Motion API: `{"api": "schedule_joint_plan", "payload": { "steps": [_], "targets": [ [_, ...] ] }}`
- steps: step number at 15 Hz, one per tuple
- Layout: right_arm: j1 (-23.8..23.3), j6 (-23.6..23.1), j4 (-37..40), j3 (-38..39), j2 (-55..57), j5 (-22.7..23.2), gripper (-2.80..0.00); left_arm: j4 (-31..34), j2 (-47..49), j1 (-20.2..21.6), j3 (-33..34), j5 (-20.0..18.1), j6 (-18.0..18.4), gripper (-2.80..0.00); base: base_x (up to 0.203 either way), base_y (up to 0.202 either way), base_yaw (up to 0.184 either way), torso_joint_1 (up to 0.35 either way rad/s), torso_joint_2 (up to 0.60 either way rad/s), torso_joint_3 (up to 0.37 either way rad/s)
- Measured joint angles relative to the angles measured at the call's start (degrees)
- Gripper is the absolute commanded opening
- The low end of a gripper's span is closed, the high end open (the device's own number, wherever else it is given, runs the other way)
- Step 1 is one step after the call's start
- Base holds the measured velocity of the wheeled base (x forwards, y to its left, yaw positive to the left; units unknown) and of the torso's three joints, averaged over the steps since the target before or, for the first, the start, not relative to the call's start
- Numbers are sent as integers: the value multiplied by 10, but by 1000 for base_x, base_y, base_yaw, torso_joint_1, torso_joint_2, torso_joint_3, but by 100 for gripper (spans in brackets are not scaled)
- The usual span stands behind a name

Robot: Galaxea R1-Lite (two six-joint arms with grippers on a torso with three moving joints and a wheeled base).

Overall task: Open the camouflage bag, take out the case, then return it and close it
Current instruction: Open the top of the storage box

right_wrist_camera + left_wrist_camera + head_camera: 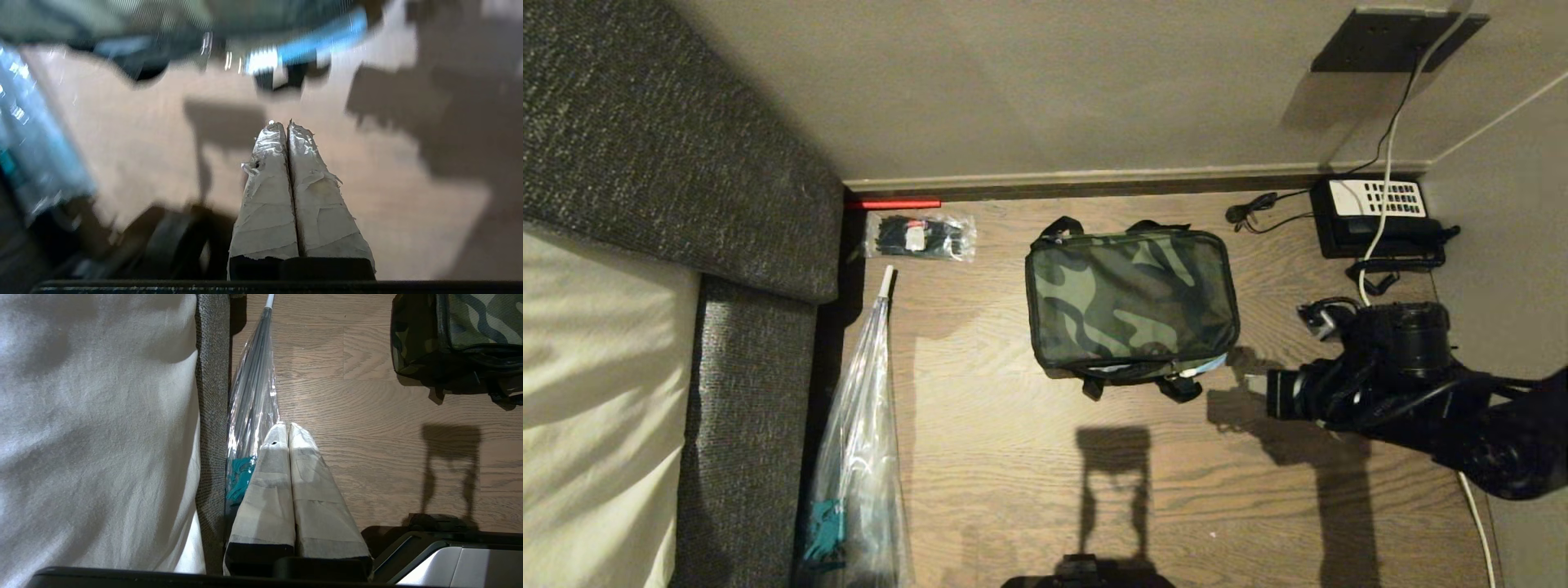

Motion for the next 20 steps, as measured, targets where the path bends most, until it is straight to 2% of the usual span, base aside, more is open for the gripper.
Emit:
{"api": "schedule_joint_plan", "payload": {
  "steps": [3,6,10,15,16,18,19,20],
  "targets": [
    [2,-22,-88,-15,76,-1,-280,0,0,0,0,0,0,-280,0,0,0,0,0,0],
    [2,-41,-99,-17,117,-16,-280,0,0,0,0,0,0,-280,0,0,0,0,0,0],
    [1,-133,-142,-18,148,-36,-280,0,0,0,0,0,0,-280,0,0,0,0,0,0],
    [-11,-329,-223,-32,188,-33,-280,0,0,0,0,0,0,-280,0,0,0,0,0,0],
    [-21,-349,-238,-33,197,-27,-280,0,0,0,0,0,0,-280,0,0,0,0,0,0],
    [-33,-362,-245,-37,213,-5,-280,0,0,0,0,0,0,-280,0,0,0,0,0,0],
    [-39,-362,-245,-43,218,6,0,0,0,0,0,0,0,-280,0,0,0,0,0,0],
    [-45,-363,-241,-48,221,19,0,0,0,0,0,-1,0,-280,0,0,0,0,0,0]
  ]
}}
